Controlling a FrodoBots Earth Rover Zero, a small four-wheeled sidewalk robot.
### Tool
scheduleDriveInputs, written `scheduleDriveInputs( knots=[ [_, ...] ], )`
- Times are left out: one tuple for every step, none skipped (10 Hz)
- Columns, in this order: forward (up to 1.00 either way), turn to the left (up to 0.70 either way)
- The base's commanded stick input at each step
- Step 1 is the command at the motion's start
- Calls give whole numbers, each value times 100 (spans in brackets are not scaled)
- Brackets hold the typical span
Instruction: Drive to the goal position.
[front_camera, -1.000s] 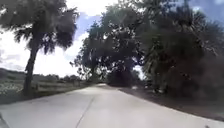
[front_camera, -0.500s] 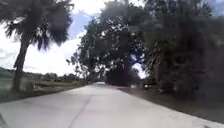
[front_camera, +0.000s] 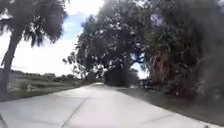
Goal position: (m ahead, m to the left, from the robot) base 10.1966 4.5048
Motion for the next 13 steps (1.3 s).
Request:
scheduleDriveInputs(
  knots=[
    [100,33],
    [100,0],
    [100,0],
    [100,0],
    [100,2],
    [100,23],
    [100,34],
    [100,7],
    [100,0],
    [100,0],
    [100,0],
    [100,0],
    [100,0]
  ],
)
